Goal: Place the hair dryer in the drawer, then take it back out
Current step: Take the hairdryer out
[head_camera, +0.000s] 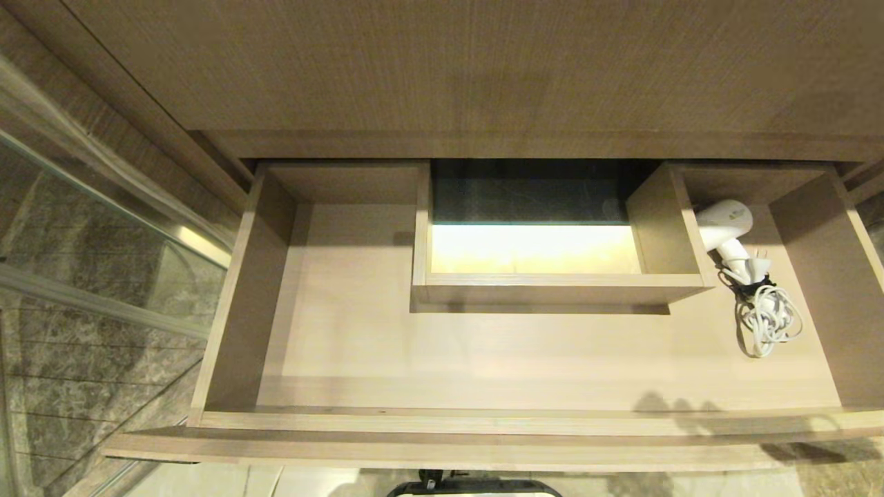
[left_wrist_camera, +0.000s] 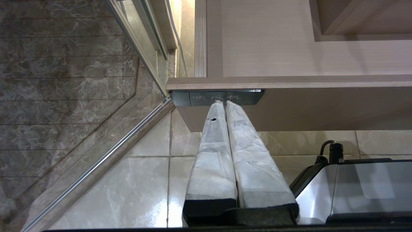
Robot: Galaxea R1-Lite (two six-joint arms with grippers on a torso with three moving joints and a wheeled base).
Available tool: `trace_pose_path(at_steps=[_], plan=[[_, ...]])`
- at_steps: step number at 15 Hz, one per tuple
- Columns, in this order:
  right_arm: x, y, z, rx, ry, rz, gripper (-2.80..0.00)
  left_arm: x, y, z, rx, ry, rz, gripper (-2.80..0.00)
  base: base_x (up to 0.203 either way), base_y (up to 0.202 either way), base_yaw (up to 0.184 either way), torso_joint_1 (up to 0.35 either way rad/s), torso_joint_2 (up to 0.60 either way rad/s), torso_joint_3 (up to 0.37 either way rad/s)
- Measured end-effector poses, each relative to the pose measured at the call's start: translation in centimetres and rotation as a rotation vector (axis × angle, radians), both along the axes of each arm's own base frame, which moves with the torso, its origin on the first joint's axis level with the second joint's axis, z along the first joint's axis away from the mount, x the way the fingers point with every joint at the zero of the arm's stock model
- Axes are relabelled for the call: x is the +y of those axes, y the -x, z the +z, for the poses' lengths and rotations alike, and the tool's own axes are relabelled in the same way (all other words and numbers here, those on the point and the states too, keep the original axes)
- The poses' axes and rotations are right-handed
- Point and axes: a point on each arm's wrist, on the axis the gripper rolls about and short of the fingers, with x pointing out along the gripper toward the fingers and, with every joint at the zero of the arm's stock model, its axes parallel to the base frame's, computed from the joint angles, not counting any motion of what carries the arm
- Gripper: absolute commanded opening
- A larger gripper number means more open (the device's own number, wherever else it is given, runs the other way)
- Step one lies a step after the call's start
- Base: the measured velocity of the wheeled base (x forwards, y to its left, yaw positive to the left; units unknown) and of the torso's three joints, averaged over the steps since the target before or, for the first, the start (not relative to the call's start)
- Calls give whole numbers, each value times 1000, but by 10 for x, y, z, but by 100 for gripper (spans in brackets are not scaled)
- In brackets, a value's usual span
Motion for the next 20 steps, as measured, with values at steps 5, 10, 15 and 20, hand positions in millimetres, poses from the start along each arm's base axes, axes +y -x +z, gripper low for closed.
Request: trace_pose_path(at_steps=[5,10,15,20], plan=[[-32,-96,23,39,-5,-139,-280,0,0,0,0,0,0,-280,0,0,0,0,0,0],[-77,-183,2,144,-7,-217,-280,0,0,0,0,0,-1,-280,0,0,0,0,0,0],[-116,-239,-32,232,-27,-273,0,0,0,0,0,0,0,-280,0,0,0,0,0,0],[-130,-271,-60,285,-58,-274,0,0,0,0,0,0,0,-280,0,0,0,0,0,0]])
